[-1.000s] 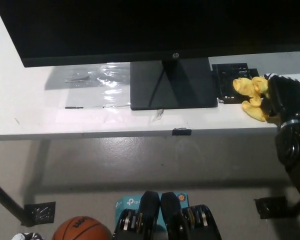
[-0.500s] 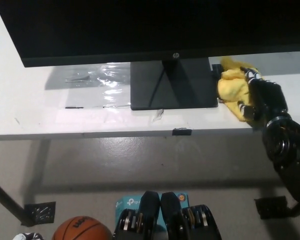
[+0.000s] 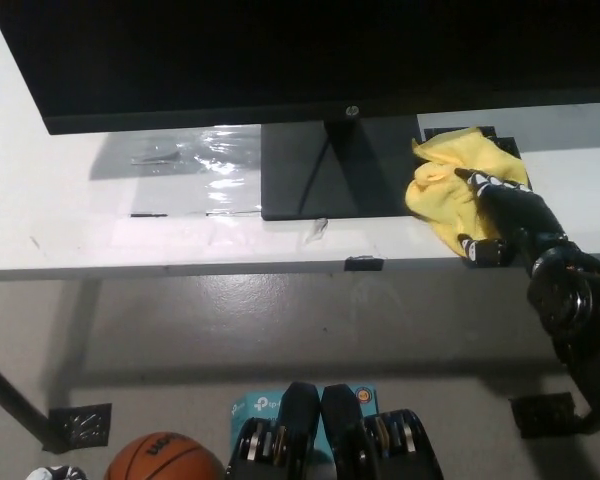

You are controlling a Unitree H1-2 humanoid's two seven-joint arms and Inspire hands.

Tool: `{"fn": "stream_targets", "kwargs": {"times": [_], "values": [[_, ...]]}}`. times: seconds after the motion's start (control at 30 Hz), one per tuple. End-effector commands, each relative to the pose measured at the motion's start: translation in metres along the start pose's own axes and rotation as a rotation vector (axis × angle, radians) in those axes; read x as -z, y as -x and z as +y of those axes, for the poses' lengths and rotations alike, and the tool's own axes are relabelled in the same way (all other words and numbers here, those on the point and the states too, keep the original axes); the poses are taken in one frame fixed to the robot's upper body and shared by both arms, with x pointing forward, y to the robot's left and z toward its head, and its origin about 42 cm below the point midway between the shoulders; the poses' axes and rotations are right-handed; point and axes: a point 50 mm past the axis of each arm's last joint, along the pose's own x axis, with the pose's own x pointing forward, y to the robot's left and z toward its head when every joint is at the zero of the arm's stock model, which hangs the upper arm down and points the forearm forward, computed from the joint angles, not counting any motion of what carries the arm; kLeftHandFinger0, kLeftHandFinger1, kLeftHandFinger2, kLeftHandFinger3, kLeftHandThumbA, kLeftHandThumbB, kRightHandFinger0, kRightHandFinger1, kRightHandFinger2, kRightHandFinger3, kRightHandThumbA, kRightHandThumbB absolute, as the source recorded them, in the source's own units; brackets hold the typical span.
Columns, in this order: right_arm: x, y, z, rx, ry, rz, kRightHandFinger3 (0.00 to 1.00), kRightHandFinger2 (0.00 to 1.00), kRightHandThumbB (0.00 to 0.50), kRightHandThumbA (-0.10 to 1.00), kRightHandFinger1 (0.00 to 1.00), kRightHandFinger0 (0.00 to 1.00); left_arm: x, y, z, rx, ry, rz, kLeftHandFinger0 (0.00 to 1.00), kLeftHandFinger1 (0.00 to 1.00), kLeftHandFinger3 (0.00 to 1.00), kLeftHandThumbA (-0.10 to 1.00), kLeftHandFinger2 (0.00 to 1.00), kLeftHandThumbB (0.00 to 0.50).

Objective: The robot uses its right hand to pick up the cloth kept in the middle of the desk and use it to wipe the monitor in the middle of the desk by swiping its screen twice

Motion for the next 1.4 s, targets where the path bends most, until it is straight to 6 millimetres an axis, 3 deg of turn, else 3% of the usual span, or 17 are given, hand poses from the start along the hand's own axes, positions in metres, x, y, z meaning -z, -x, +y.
{"fn": "stream_targets", "kwargs": {"times": [0.0, 0.2, 0.43, 0.6, 0.63, 0.77, 0.8, 0.83, 0.97, 1.17, 1.23, 1.3, 1.33, 1.37], "values": [[-0.007, 0.015, -0.043, -0.111, -0.03, 0.03, 1.0, 1.0, 0.486, 0.72, 1.0, 1.0, -0.009, 0.002, 0.021, -0.065, -0.024, -0.063, 0.75, 0.71, 0.0, 0.72, 0.04, 0.5], [-0.007, 0.025, -0.044, -0.089, -0.009, 0.04, 1.0, 1.0, 0.487, 0.72, 1.0, 1.0, -0.007, 0.004, 0.021, -0.07, -0.039, -0.052, 0.76, 0.71, 0.0, 0.72, 0.04, 0.5], [-0.009, 0.043, -0.062, -0.093, 0.035, 0.025, 1.0, 1.0, 0.5, 0.65, 1.0, 1.0, -0.007, 0.004, 0.021, -0.066, -0.049, -0.058, 0.73, 0.7, 0.0, 0.74, 0.02, 0.5], [-0.019, 0.064, -0.067, -0.033, 0.044, -0.011, 1.0, 1.0, 0.5, 0.61, 1.0, 1.0, -0.007, 0.005, 0.021, -0.064, -0.04, -0.062, 0.75, 0.71, 0.0, 0.73, 0.03, 0.5], [-0.02, 0.078, -0.062, 0.04, 0.051, -0.019, 1.0, 1.0, 0.498, 0.57, 1.0, 1.0, -0.008, 0.005, 0.021, -0.067, -0.05, -0.064, 0.73, 0.7, 0.0, 0.74, 0.02, 0.5], [-0.019, 0.118, -0.038, 0.25, 0.109, -0.009, 1.0, 1.0, 0.352, 0.5, 1.0, 1.0, -0.003, 0.008, 0.017, -0.061, -0.045, -0.051, 0.74, 0.71, 0.01, 0.72, 0.04, 0.5], [-0.018, 0.121, -0.035, 0.267, 0.113, -0.011, 1.0, 1.0, 0.331, 0.48, 1.0, 1.0, -0.002, 0.009, 0.017, -0.062, -0.046, -0.047, 0.74, 0.7, 0.01, 0.73, 0.04, 0.5], [-0.014, 0.13, -0.027, 0.321, 0.137, 0.004, 1.0, 1.0, 0.35, 0.49, 1.0, 1.0, -0.003, 0.01, 0.016, -0.061, -0.042, -0.041, 0.75, 0.71, 0.02, 0.73, 0.05, 0.5], [-0.008, 0.138, -0.022, 0.397, 0.142, 0.034, 1.0, 1.0, 0.392, 0.54, 1.0, 1.0, -0.004, 0.009, 0.018, -0.065, -0.043, -0.049, 0.71, 0.68, 0.0, 0.73, 0.02, 0.5], [-0.001, 0.146, -0.018, 0.412, 0.101, 0.039, 1.0, 1.0, 0.376, 0.55, 1.0, 1.0, -0.006, 0.007, 0.019, -0.064, -0.044, -0.048, 0.75, 0.71, 0.0, 0.73, 0.05, 0.5], [0.003, 0.151, -0.002, 0.428, 0.018, 0.005, 1.0, 1.0, 0.34, 0.44, 1.0, 1.0, -0.005, 0.007, 0.02, -0.063, -0.04, -0.048, 0.74, 0.7, 0.0, 0.74, 0.04, 0.5], [0.01, 0.154, 0.025, 0.409, -0.129, -0.021, 1.0, 1.0, 0.209, 0.34, 1.0, 1.0, -0.006, 0.007, 0.02, -0.061, -0.05, -0.053, 0.74, 0.71, 0.0, 0.75, 0.05, 0.5], [0.012, 0.154, 0.035, 0.403, -0.199, -0.021, 1.0, 1.0, 0.196, 0.32, 1.0, 1.0, -0.005, 0.007, 0.019, -0.062, -0.045, -0.051, 0.75, 0.72, 0.0, 0.74, 0.06, 0.5], [0.013, 0.148, 0.05, 0.421, -0.345, -0.023, 1.0, 1.0, 0.209, 0.27, 1.0, 0.87, -0.008, 0.004, 0.022, -0.069, -0.042, -0.06, 0.74, 0.71, 0.0, 0.74, 0.06, 0.5]]}}
